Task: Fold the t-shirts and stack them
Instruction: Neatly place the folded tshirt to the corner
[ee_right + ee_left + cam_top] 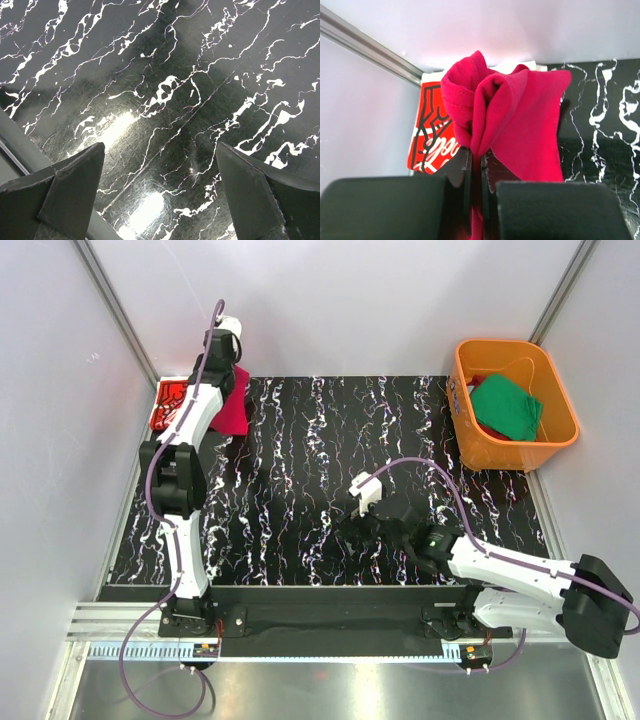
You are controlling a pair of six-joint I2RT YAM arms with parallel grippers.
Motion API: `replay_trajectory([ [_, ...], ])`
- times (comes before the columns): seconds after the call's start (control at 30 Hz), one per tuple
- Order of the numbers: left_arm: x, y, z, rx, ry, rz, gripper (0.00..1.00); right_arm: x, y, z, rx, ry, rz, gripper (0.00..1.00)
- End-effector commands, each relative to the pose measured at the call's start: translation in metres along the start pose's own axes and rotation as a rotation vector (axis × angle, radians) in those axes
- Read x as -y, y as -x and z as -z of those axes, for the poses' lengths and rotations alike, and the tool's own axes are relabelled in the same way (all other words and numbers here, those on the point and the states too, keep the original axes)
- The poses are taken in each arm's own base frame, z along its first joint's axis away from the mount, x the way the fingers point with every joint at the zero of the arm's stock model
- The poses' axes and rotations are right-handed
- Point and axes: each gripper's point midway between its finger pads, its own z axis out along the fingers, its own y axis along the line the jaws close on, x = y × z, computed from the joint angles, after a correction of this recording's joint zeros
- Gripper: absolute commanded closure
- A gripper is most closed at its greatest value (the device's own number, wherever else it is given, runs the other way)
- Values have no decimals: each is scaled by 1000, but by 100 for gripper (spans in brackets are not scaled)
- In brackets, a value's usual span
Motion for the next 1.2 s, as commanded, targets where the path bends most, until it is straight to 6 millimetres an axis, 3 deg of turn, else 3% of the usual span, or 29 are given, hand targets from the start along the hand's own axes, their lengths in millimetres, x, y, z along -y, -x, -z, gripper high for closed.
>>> replay_trajectory([
  [0.0, -33, 59, 7, 164, 81, 33, 100, -2, 9, -4, 40, 12, -16, 0],
  [0.27, -47, 65, -7, 182, 54, 11, 100, -2, 4, -8, 20, 9, -10, 0],
  [0.7, -44, 60, -36, 200, -20, -19, 100, 0, 2, -16, -4, -2, 1, 0],
  [0.9, -46, 52, -54, 203, -1, -10, 100, 1, -4, -21, -28, -4, -1, 0],
  [0.93, -58, 47, -59, 196, 16, -9, 100, 1, -5, -23, -31, -1, -1, 0],
  [1.17, -74, 15, -95, 169, 97, -24, 100, 5, -7, -32, -58, -12, -9, 0],
])
